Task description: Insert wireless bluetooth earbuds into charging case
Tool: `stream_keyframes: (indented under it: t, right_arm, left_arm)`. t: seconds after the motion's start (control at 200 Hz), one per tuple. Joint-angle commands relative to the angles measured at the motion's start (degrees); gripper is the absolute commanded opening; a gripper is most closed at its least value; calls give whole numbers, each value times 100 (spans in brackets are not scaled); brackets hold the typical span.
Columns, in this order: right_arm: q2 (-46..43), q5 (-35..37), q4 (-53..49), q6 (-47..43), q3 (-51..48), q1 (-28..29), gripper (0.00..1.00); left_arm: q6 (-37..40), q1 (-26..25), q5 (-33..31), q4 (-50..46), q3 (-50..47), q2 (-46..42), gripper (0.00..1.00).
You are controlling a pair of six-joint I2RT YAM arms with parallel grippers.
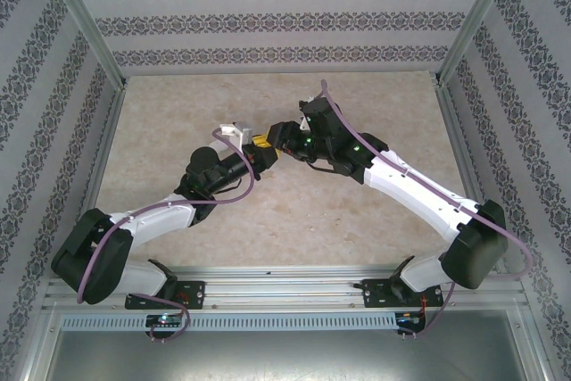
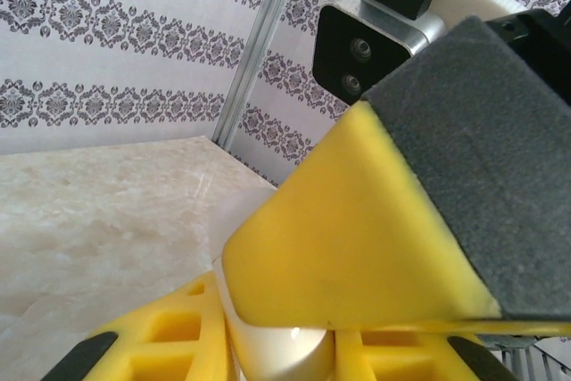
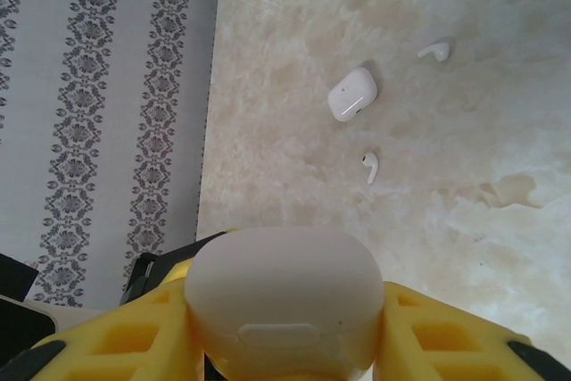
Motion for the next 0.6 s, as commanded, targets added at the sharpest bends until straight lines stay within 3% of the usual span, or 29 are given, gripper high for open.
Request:
stream_keyframes:
  t: [0.0,0.22,0.4,0.595]
  right_arm:
    - [-98,-448,-41,-20,-120,58,44]
    - [-496,-422,-116,-649,-112,-107,72]
    - [-1244,-499,104,-1133,-452,-518,75]
    - [-1699,-1593,1316,-1141,-1104,-1094,70]
  left_arm:
    - [-74,-57,26,598,206,-4,6]
    - [-145,-18,227,222,168,-316,1]
    - [-367,190,626,-479,185,-769,0]
    - [-1145,493,1423,-437,252,-1029,0]
